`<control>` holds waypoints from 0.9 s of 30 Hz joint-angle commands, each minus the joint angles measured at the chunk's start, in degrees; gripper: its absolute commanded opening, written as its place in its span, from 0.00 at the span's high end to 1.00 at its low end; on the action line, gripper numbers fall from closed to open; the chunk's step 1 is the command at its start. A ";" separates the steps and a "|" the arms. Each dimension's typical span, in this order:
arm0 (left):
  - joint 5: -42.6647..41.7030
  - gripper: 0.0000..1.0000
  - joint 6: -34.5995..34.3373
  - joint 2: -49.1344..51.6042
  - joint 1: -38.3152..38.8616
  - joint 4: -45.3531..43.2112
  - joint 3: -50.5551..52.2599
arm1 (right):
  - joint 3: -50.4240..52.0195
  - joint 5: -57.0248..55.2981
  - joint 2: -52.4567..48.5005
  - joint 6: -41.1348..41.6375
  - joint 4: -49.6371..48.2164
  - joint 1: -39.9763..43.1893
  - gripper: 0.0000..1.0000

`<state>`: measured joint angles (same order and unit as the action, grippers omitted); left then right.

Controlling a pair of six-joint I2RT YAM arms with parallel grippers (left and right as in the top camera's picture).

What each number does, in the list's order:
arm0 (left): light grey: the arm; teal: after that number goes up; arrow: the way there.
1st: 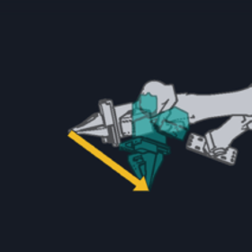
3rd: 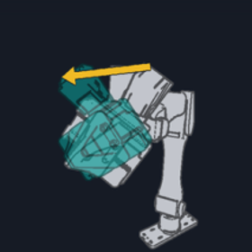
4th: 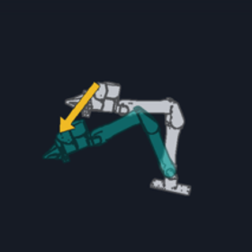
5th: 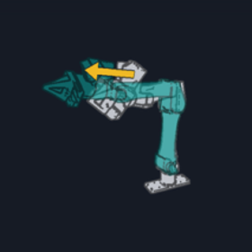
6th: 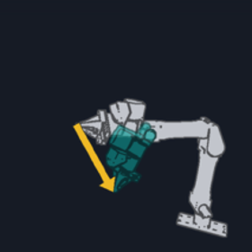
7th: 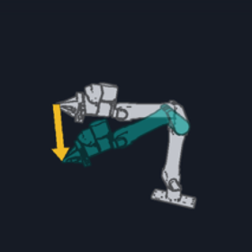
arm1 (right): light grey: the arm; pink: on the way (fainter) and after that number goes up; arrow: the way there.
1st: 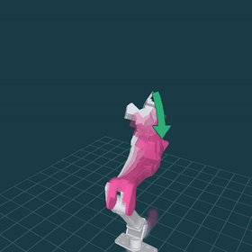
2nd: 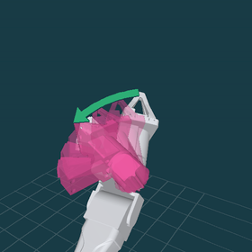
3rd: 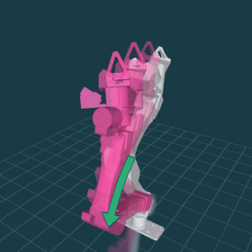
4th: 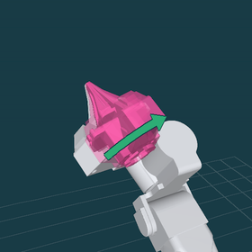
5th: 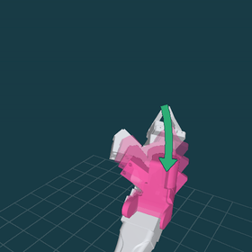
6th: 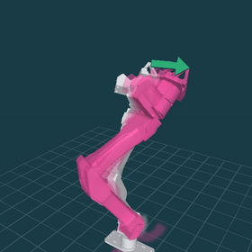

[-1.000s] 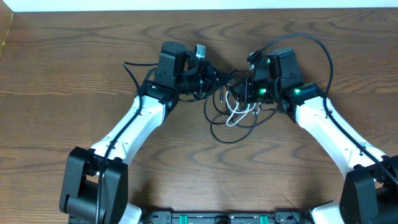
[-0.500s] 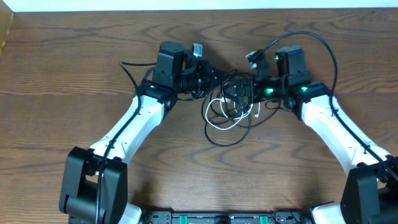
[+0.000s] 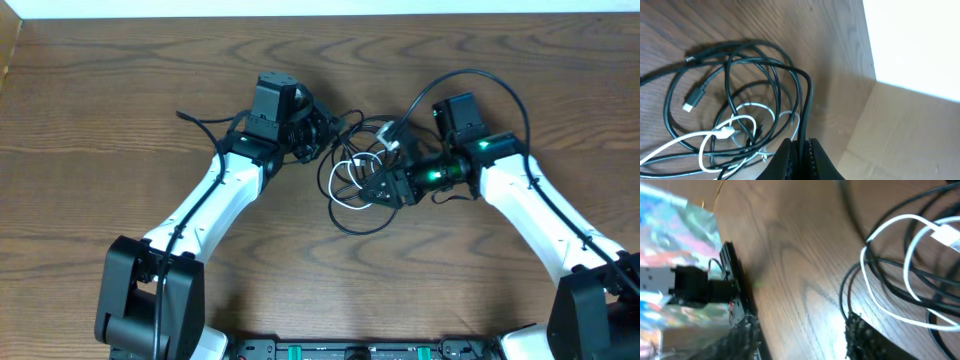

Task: Untangle cables

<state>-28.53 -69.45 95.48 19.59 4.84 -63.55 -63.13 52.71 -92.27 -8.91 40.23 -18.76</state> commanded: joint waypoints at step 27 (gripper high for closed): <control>-26.71 0.93 -30.21 -0.07 -8.13 0.68 -0.44 | 0.17 -51.30 -8.52 -1.46 -19.93 -24.52 0.50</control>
<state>-50.65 -95.00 95.48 11.42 5.50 -63.55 -63.11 4.78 -98.56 -9.54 21.52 -42.96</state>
